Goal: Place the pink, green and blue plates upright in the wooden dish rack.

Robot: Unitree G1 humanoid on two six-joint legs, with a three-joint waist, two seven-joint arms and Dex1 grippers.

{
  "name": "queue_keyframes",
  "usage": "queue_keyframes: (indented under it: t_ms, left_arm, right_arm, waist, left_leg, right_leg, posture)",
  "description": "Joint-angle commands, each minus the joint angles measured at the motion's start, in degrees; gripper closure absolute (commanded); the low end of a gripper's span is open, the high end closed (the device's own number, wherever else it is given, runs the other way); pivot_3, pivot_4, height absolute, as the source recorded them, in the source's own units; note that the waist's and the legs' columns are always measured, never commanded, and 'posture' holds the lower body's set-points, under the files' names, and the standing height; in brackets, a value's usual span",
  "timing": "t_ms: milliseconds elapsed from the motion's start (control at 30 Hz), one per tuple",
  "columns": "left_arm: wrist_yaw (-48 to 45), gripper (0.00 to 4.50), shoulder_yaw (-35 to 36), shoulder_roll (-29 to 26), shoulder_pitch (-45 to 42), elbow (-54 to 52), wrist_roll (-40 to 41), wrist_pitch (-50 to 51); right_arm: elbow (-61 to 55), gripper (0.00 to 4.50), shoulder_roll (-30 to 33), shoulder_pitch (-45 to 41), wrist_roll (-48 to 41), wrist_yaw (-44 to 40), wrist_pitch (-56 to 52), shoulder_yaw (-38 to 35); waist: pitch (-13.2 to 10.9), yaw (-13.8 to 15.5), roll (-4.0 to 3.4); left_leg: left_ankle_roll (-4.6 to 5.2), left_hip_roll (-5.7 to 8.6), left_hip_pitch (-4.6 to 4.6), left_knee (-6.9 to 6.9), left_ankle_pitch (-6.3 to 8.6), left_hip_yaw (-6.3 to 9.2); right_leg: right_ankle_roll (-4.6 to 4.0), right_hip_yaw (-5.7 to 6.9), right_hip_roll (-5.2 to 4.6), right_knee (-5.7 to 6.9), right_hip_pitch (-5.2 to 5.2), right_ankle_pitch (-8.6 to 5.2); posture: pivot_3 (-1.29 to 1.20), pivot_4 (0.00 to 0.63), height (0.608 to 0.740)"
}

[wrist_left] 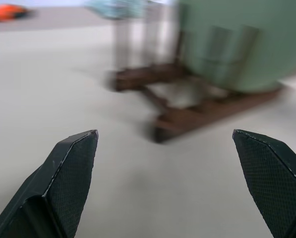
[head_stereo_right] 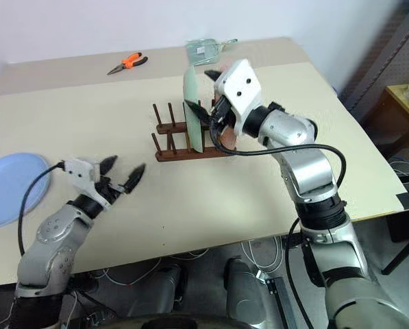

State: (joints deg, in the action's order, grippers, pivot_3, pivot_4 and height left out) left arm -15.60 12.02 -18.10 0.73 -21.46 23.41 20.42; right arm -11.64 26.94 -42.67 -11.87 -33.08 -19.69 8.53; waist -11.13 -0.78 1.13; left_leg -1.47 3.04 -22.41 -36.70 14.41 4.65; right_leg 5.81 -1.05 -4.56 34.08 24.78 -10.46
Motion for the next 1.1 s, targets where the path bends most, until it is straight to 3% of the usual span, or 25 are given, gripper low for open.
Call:
queue_keyframes:
  t_ms: [33,67,167,267,400,533,633,867,933,1100]
  left_arm:
    - [11.72,0.00,9.74,2.14,-3.72,1.68,-2.74,-3.28]
    - [16.44,0.00,12.78,3.10,-5.20,2.34,-3.77,-3.63]
    - [33.21,0.00,22.85,5.30,-8.97,3.36,-8.25,-0.35]
    - [40.69,0.00,29.34,6.02,-10.25,3.43,-8.85,1.86]
    - [46.44,0.00,36.67,8.36,-11.34,0.69,-2.63,8.65]
    - [50.95,0.00,42.10,14.31,-11.41,-1.55,7.42,13.89]
    - [52.27,0.85,44.24,16.84,-11.52,-0.71,14.65,16.43]
    - [53.17,4.41,44.38,14.63,-12.33,1.93,22.17,17.58]
    - [52.82,4.47,43.66,13.49,-12.70,2.74,23.82,17.50]
    - [40.74,4.47,28.78,5.45,-13.04,-4.16,16.53,13.99]
  right_arm:
    - [-1.36,0.22,1.42,-3.34,2.95,-3.51,6.64,1.04]
    - [-1.84,0.04,1.48,-3.72,3.45,-4.80,7.90,1.90]
    - [-2.99,0.04,0.61,-3.97,5.62,-7.60,11.33,5.57]
    - [-2.63,0.04,-1.00,-3.31,6.97,-8.46,13.26,7.85]
    - [-0.67,0.04,-4.77,-1.97,8.28,-9.41,15.47,11.55]
    - [-0.07,0.04,-5.81,-0.84,8.43,-10.41,16.30,11.77]
    - [-0.09,0.00,-5.96,-0.15,8.95,-10.59,16.72,11.81]
    - [-0.91,0.00,-6.39,0.58,9.54,-9.77,15.54,10.98]
    - [-0.77,0.00,-5.96,0.36,9.58,-9.97,14.47,10.79]
    - [-0.38,0.00,-5.03,-0.54,11.86,-9.98,16.92,11.09]
  waist:
    - [0.00,-0.01,0.00]
    - [0.01,-0.04,0.02]
    - [0.03,-0.10,0.05]
    - [0.03,-0.11,0.05]
    - [0.07,0.19,0.14]
    - [0.10,0.36,0.19]
    - [0.11,0.15,0.29]
    - [0.12,0.23,0.26]
    - [0.12,0.20,0.25]
    - [0.10,0.38,0.32]
  left_leg:
    - [0.00,0.01,0.00,-0.01,0.00,0.01]
    - [0.00,0.01,0.00,-0.01,0.00,0.01]
    - [0.00,0.01,0.01,-0.01,0.00,0.03]
    - [-0.01,0.03,0.02,-0.01,0.00,0.03]
    - [-0.03,0.05,0.01,-0.07,0.00,0.10]
    - [-0.03,0.09,-0.01,-0.30,0.01,0.24]
    - [-0.03,0.10,-0.01,-0.34,0.01,0.22]
    - [-0.05,0.13,0.04,-0.29,0.01,0.20]
    - [-0.05,0.13,0.05,-0.29,0.01,0.21]
    - [-0.11,0.19,-0.02,-0.29,-0.03,0.14]
  right_leg:
    - [0.10,0.01,0.00,0.00,-0.01,0.06]
    - [0.12,0.01,0.00,0.00,-0.01,0.07]
    - [0.14,0.02,0.02,0.00,-0.01,0.09]
    - [0.16,0.01,0.02,0.01,-0.01,0.09]
    - [0.16,0.06,-0.01,0.02,-0.06,0.09]
    - [0.14,0.18,-0.10,0.00,-0.25,0.09]
    - [0.14,0.18,-0.09,0.00,-0.25,0.08]
    - [0.12,0.20,-0.01,0.05,-0.24,0.08]
    - [0.12,0.20,-0.02,0.05,-0.25,0.08]
    - [0.08,0.29,0.01,0.05,-0.25,0.06]
  posture:
    - [0.00,0.150,0.739]
    - [0.00,0.150,0.739]
    - [0.00,0.150,0.739]
    - [0.00,0.150,0.739]
    - [0.00,0.150,0.739]
    - [0.00,0.150,0.739]
    - [0.00,0.150,0.739]
    - [0.00,0.150,0.739]
    - [0.00,0.150,0.739]
    - [0.00,0.150,0.739]
